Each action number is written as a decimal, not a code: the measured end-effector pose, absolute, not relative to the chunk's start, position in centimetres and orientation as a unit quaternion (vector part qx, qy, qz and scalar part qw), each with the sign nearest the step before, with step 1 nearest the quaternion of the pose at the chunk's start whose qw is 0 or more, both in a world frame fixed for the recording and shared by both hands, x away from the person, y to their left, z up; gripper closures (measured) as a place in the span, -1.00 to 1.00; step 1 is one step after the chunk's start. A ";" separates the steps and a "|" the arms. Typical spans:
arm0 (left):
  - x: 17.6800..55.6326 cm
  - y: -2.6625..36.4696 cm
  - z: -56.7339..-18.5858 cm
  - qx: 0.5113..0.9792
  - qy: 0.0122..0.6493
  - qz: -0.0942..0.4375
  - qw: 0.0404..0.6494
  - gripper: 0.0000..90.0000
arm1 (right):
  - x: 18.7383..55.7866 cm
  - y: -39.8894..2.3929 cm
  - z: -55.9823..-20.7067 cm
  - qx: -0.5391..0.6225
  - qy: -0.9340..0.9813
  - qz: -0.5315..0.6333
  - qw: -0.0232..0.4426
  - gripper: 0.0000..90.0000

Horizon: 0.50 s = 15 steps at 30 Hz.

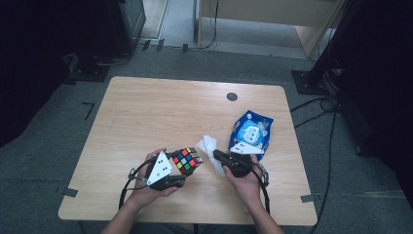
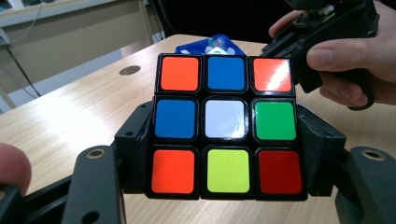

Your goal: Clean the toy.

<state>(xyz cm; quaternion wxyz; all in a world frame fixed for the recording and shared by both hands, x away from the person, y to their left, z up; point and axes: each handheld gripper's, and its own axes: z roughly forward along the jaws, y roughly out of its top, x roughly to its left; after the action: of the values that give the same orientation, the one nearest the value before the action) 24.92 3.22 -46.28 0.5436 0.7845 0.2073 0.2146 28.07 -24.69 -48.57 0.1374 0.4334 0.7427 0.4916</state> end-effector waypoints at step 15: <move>26.2 4.4 -46.1 0.767 0.271 0.209 0.542 -0.24 | 27.8 -25.0 -47.7 0.420 0.725 0.522 0.159 0.14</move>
<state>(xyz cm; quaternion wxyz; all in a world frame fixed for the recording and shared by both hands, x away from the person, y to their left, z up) 26.18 4.39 -46.11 0.5421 0.7675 0.2711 0.2089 27.84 -25.04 -47.70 0.1589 0.4202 0.7254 0.5215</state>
